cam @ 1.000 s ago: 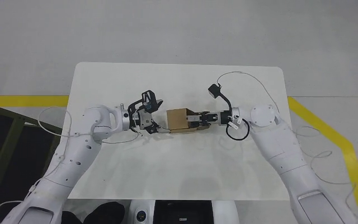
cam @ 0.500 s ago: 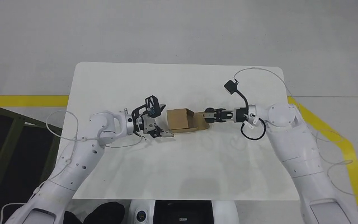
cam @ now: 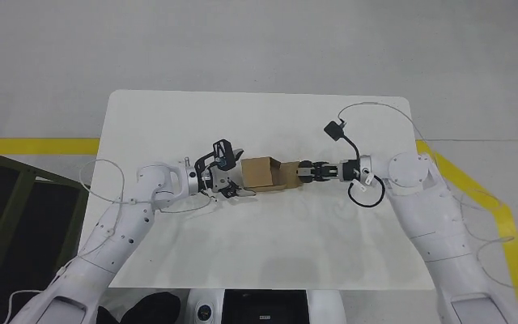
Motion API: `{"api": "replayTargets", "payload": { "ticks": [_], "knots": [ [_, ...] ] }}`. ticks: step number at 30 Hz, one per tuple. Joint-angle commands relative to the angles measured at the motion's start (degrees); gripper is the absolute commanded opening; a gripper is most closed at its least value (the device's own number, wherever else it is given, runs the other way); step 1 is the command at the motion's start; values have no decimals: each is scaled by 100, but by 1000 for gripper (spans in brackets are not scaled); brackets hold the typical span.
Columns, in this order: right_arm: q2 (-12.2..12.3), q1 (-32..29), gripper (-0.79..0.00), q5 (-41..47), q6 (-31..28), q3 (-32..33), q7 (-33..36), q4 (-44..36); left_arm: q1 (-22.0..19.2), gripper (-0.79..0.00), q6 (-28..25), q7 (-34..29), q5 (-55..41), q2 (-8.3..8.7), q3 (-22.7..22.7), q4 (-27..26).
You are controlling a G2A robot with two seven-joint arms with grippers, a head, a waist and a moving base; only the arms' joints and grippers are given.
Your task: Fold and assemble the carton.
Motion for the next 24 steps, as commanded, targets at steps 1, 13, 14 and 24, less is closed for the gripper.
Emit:
{"api": "replayTargets", "payload": {
  "ticks": [1, 13, 14, 24],
  "knots": [
    [22, -69, -785, -14, 90, 0, 97, -78, -59, 0, -19, 66, 32, -28, 71, 68],
    [-10, -342, -785, -141, 341, -440, -451, -345, -275, 0, -75, 173, -17, -142, 256, 400],
    [-25, -336, -785, -122, 342, -487, -563, -341, -280, 0, -85, 173, -30, -147, 259, 411],
    [-206, 26, -785, 41, 226, -1054, -1072, 25, -317, 0, -232, 150, -117, -180, 270, 496]
  ]
}}
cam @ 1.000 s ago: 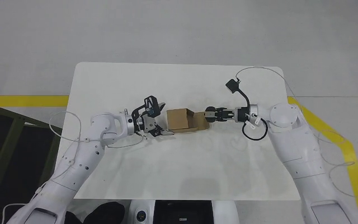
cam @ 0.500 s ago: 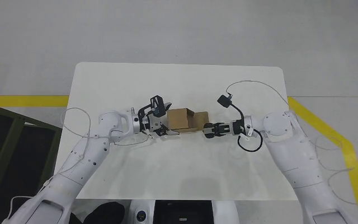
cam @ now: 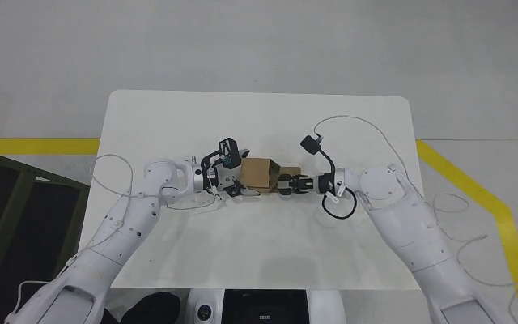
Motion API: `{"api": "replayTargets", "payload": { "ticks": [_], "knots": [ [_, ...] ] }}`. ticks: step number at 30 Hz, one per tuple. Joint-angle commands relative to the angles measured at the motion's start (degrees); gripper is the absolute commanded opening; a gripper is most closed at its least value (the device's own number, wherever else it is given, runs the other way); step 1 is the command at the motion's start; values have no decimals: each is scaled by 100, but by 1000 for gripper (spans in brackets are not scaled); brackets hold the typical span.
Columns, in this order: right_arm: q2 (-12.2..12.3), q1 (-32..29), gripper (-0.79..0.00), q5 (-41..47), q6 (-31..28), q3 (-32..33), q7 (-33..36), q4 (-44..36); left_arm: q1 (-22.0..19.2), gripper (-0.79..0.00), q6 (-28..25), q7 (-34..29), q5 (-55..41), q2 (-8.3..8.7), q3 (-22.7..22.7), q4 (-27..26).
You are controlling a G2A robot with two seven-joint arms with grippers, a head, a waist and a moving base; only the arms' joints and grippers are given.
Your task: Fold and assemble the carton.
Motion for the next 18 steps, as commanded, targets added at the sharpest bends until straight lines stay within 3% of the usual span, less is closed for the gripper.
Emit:
{"api": "replayTargets", "payload": {
  "ticks": [1, 12, 18],
  "knots": [
    [-40, 96, -785, 54, -41, -119, -22, 106, -5, 0, -18, -9, -13, -5, -1, 12],
    [-272, 546, -785, 296, -250, -688, -168, 651, -1, 0, -94, -64, -59, -23, -20, 28],
    [-192, 581, -785, 265, -405, -453, 33, 822, -6, 0, -117, -134, -95, -29, -45, 21]
  ]
}}
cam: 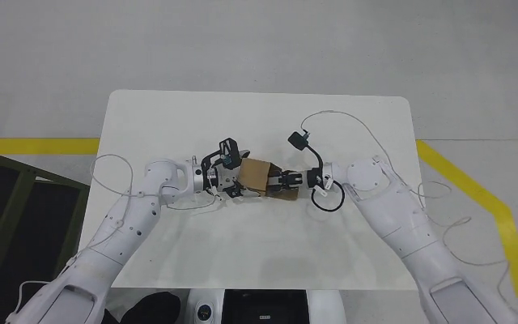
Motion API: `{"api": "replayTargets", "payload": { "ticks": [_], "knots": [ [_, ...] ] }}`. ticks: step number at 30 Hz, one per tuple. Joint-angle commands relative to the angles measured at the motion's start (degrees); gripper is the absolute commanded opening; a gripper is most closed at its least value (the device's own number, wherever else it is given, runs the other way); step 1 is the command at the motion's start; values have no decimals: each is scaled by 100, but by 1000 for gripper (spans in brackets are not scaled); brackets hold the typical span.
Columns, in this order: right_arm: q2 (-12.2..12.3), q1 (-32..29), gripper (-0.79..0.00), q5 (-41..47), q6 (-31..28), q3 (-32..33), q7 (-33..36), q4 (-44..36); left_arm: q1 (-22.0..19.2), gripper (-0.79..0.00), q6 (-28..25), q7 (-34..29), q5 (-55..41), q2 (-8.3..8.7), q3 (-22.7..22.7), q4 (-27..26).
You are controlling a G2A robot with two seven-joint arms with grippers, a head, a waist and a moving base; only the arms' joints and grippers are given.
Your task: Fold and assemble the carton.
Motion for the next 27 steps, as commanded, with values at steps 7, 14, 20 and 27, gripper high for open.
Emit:
{"api": "replayTargets", "payload": {
  "ticks": [7, 14, 20, 27],
  "knots": [
    [199, -218, -785, -171, 39, 473, 257, -216, 16, 0, 0, -85, -62, -4, -40, -23],
    [196, -186, -785, -297, 134, 455, -16, -185, 26, 0, -18, -126, -113, -12, -58, -33],
    [92, -10, -785, -248, 73, 184, -159, 37, 33, 0, -20, -150, -133, -18, -77, -40],
    [-29, 110, -785, -34, -58, -127, -80, 110, 43, 0, -51, -177, -153, -22, -97, -43]
  ]
}}
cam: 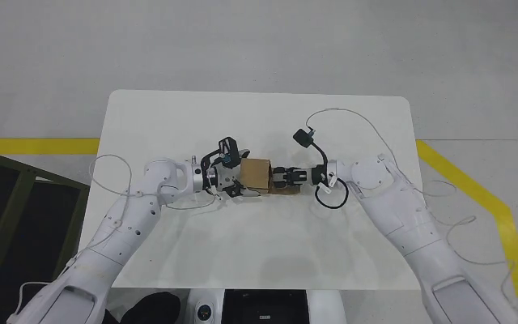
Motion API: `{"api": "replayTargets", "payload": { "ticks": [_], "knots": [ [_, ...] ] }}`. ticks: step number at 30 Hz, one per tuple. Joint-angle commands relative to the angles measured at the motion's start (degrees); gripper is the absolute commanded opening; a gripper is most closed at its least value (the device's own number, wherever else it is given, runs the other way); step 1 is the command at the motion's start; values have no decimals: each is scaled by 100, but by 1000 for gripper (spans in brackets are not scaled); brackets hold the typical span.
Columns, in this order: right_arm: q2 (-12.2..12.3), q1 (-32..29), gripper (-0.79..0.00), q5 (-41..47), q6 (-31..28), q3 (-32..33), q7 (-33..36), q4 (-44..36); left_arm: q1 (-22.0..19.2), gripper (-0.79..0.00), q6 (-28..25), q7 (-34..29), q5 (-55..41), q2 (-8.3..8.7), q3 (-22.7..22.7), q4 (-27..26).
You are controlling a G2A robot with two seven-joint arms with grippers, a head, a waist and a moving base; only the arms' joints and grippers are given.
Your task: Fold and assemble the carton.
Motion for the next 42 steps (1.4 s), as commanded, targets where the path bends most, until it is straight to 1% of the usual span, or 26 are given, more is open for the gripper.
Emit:
{"api": "replayTargets", "payload": {
  "ticks": [1, 9, 13, 16, 20, 27, 28, 30, 31, 34, 37, 42],
  "knots": [
    [-33, 29, -785, 46, -10, -87, 16, 18, 2, 0, -7, -6, -15, -3, 0, -1],
    [-197, 211, -785, 196, -79, -415, -88, 286, 18, 0, -8, -35, -28, -15, 2, -9],
    [-216, 291, -785, 210, -137, -421, -36, 374, 36, 0, 0, -40, -44, -14, -24, -13],
    [-156, 295, -785, 156, -166, -264, 44, 359, 51, 0, 4, -49, -49, -12, -43, -27],
    [-17, 211, -785, 0, -93, 69, 137, 213, 75, 0, 10, -53, -60, -11, -61, -58],
    [253, -96, -782, -244, 77, 715, 444, -320, 96, 0, 52, -70, -75, -8, -112, -90],
    [294, -145, -776, -312, 104, 801, 526, -404, 97, 0, 53, -73, -78, -7, -122, -93],
    [376, -246, -739, -503, 149, 943, 749, -558, 100, 0, 71, -82, -82, -5, -142, -101],
    [414, -307, -696, -560, 185, 1024, 820, -596, 103, 0, 78, -83, -87, -5, -152, -106],
    [507, -476, -622, -777, 324, 1221, 879, -685, 112, 0, 99, -102, -105, -4, -172, -113],
    [563, -615, -588, -842, 401, 1347, 847, -744, 122, 0, 120, -133, -125, -4, -185, -122],
    [594, -715, -557, -813, 460, 1371, 810, -797, 132, 0, 125, -180, -149, -4, -202, -136]
  ]
}}
